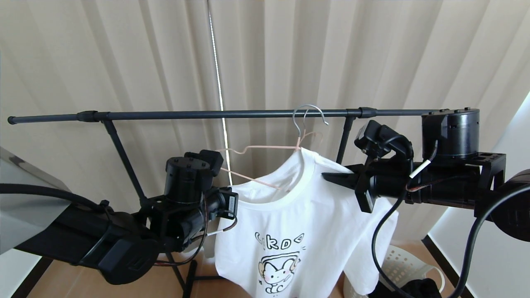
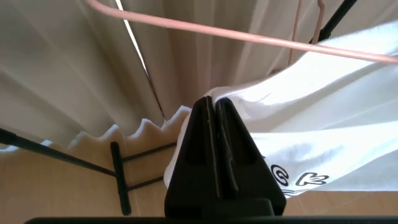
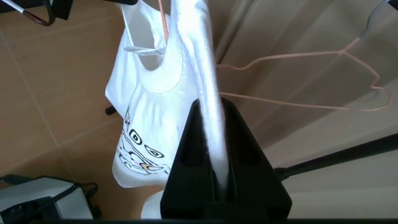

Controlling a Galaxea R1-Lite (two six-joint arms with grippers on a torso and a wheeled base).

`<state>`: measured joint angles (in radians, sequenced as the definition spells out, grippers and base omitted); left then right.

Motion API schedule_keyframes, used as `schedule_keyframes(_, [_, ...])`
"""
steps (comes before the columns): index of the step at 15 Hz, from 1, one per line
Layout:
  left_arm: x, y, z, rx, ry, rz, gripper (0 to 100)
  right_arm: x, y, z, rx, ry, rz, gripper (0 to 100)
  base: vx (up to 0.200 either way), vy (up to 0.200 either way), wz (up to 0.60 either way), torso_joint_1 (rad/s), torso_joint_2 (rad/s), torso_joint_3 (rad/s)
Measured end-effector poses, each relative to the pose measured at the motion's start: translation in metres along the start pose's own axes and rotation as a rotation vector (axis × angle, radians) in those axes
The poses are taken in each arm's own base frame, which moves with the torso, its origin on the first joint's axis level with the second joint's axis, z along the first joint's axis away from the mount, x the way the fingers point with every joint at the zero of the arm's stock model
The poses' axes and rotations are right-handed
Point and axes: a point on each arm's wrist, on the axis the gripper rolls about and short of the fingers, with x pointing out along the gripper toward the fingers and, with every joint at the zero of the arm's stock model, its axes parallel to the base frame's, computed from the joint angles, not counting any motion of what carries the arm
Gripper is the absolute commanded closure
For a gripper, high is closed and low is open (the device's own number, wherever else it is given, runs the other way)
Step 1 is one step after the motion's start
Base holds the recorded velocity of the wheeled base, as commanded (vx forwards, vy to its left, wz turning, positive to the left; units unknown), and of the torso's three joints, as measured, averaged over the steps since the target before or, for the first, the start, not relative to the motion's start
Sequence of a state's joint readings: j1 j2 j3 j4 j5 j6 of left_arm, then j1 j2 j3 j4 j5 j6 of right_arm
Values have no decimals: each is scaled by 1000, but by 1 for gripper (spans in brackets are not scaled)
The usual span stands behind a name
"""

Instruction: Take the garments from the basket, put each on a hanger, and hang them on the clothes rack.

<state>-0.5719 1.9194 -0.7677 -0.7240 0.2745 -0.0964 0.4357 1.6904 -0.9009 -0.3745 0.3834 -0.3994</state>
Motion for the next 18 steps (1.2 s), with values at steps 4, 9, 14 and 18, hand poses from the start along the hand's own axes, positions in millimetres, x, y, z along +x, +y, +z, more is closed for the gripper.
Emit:
schedule_keyframes(4, [2, 10, 6, 10, -44, 31, 100, 0, 1, -4, 0, 14, 4, 100, 0, 0, 0, 0, 0, 0])
schedule_keyframes(9, [6, 26, 10, 2, -65, 84, 100, -3, 0, -20, -98, 60, 2, 100, 0, 0, 0, 0, 0, 0])
schedule_keyframes(14, [10, 41, 15, -18, -81, 125, 100, -5, -2, -24, -95, 72, -4, 100, 0, 0, 0, 0, 0, 0])
schedule_keyframes(18, [12, 51, 20, -32, -98, 153, 100, -5, -2, -24, -94, 74, -5, 100, 0, 0, 0, 0, 0, 0])
